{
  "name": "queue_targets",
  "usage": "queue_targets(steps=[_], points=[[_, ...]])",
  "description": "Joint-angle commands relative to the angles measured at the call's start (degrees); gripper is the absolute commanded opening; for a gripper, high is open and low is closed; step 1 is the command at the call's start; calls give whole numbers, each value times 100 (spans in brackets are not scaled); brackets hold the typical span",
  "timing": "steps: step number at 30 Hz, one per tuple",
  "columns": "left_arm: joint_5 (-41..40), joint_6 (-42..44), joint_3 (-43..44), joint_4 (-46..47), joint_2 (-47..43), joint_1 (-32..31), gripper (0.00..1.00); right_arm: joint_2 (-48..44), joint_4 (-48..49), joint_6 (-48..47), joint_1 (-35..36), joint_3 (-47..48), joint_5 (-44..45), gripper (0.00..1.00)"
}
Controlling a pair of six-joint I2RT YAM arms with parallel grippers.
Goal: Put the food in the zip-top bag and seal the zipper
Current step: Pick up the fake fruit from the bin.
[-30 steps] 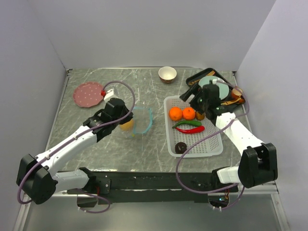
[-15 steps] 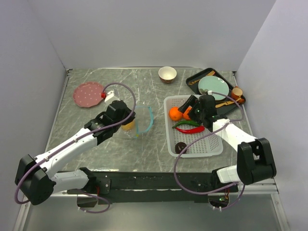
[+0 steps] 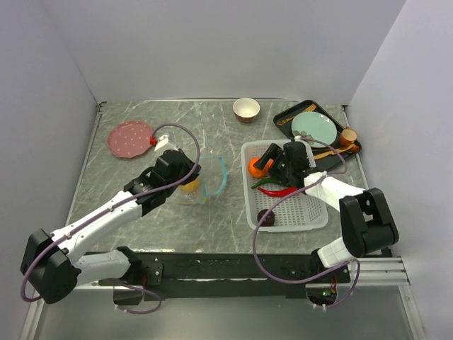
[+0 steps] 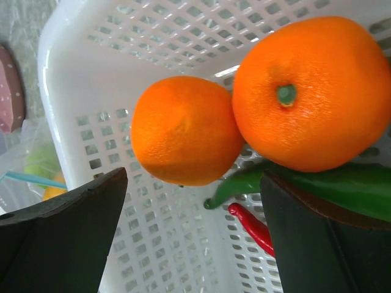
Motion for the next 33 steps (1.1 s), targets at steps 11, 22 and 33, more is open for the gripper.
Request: queue_targets(steps=[11, 22, 33], points=[[-13, 188, 37, 215, -321, -24, 1, 292, 343, 311, 155, 369, 445, 93], [-145, 259, 99, 21, -461, -16, 1, 310, 632, 653, 304, 220, 867, 89], [-84, 224, 108, -14, -426, -16, 1, 661, 554, 900, 735, 527, 1034, 77]])
